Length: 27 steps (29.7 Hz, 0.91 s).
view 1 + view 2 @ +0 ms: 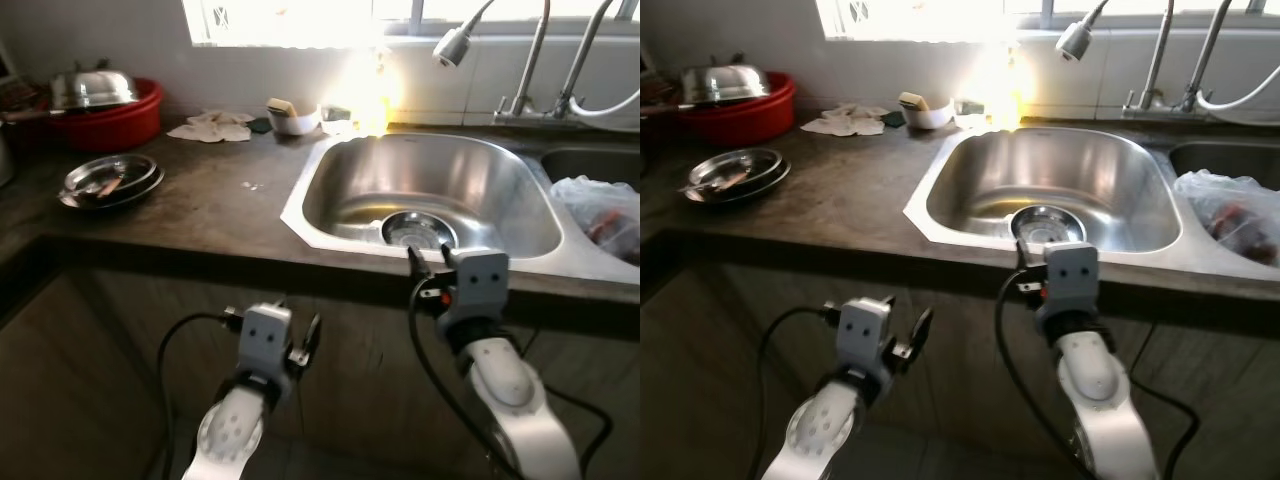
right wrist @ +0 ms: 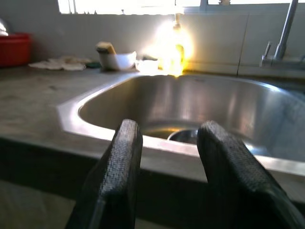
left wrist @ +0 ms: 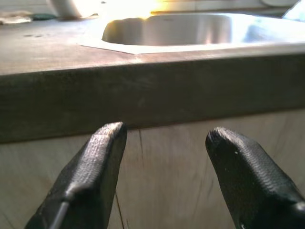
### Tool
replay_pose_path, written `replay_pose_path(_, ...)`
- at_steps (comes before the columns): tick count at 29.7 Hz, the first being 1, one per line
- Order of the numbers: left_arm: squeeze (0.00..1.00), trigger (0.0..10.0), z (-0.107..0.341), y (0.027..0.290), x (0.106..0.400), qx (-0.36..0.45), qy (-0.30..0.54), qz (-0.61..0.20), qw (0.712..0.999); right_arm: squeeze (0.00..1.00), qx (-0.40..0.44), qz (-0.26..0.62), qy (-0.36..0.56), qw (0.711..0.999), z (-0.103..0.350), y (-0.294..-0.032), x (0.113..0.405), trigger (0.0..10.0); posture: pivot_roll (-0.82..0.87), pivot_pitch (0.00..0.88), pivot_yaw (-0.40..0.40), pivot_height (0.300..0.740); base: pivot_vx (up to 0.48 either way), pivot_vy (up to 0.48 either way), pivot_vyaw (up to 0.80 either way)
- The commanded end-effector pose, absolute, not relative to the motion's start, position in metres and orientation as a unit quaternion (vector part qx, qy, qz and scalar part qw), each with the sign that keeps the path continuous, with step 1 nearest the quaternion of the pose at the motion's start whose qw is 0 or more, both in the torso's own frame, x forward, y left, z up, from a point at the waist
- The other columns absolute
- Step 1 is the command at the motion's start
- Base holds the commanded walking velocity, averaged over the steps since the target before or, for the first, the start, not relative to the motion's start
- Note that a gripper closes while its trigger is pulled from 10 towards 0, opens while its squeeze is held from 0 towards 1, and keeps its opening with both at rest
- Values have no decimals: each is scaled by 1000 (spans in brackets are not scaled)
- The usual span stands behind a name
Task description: Kitchen organization
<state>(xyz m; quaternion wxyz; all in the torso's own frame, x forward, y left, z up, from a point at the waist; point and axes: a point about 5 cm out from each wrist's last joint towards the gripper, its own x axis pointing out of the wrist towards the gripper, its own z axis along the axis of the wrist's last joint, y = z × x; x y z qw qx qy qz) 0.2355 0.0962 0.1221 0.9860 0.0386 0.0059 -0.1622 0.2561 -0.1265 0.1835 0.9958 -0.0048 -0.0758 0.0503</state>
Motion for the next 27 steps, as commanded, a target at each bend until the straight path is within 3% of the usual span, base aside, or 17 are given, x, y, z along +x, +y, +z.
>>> replay_pose_path(1,0,10000,123,94,235,38,6,-163,986,0,-11,46,-78,996,186,-130,257,10000,104,21,-12,740,-386,0,0)
replay_pose_path(9,0,10000,122,93,236,40,5,-167,985,0,-1,62,-73,995,183,-128,255,10000,100,11,-11,740,-364,0,0)
replay_pose_path(13,0,10000,122,93,237,39,5,-167,985,0,-8,71,-75,995,183,-126,254,10000,100,3,-11,740,0,0,209)
replay_pose_path(20,0,10000,123,93,238,45,1,-167,985,0,-8,77,-71,994,182,-125,255,10000,100,0,-12,740,0,0,800)
replay_pose_path(27,0,10000,123,92,239,47,-3,-171,984,0,-5,87,-69,994,181,-123,256,10000,101,1,-11,740,321,0,800)
